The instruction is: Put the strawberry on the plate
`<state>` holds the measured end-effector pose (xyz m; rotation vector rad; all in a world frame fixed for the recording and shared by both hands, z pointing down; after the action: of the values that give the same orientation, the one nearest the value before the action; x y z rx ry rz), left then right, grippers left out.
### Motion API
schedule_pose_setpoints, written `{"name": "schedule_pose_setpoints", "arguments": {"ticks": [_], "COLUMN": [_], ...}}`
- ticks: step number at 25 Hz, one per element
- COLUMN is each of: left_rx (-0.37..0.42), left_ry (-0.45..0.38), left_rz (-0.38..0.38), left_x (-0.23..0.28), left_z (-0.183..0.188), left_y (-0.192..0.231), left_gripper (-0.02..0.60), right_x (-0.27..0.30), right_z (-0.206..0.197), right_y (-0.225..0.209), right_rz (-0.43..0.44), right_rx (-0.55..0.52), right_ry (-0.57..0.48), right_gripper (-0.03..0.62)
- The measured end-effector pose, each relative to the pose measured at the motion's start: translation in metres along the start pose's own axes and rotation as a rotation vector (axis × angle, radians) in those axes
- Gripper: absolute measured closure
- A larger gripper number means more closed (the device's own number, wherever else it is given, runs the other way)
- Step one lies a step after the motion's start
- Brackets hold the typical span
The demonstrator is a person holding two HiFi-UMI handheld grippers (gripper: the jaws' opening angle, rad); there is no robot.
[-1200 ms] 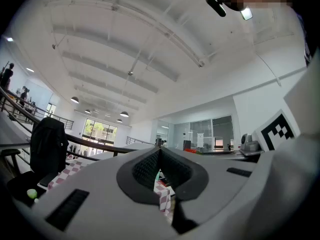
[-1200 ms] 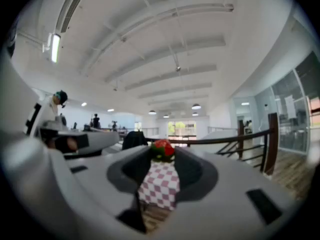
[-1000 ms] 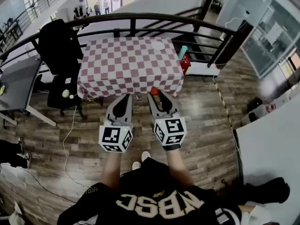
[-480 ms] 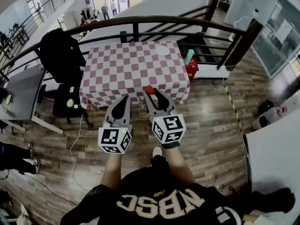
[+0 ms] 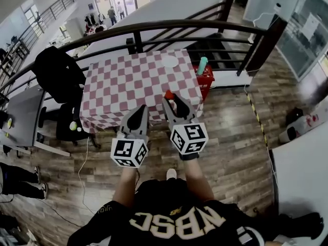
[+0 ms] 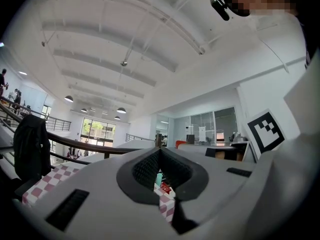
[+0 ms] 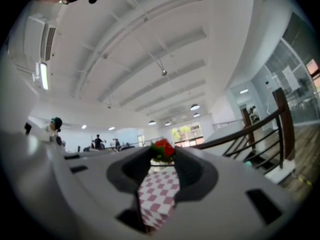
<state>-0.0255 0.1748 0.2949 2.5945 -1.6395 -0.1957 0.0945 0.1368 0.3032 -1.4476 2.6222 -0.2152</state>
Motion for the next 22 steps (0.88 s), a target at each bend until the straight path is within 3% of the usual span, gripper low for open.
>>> {"name": "schedule_pose_setpoints", "arguments": {"ticks": [12, 22], "left_rx": [-0.015, -0.052], "left_ry": [0.062, 0.102], "left_rz": [0.031, -0.015], "left_x": [0.036, 0.112], "left_z": [-0.031, -0.058], "left_y": [0.015, 0.06], "left_gripper": [0.569, 0.569], "right_x": [0.031, 0.091], "right_z": [-0.03, -0.043], "right_y": [-0.03, -0.074], "right_rz": [0.017, -0.04], "right_rx": [-0.009, -0.029], "right_ry": [0.101, 0.145], "right_gripper": [0.444, 0.444]}}
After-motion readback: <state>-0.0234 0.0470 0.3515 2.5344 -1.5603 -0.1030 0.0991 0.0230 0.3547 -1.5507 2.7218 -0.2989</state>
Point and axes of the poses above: the fingertips, and each gripper's own axes: x forward along the fingers, y to its left, z out of its top, the point moved 4 cm from there along -x, backward along the fingers, and after that the axes turned 2 degrees about -x, right-handed, at the moved point
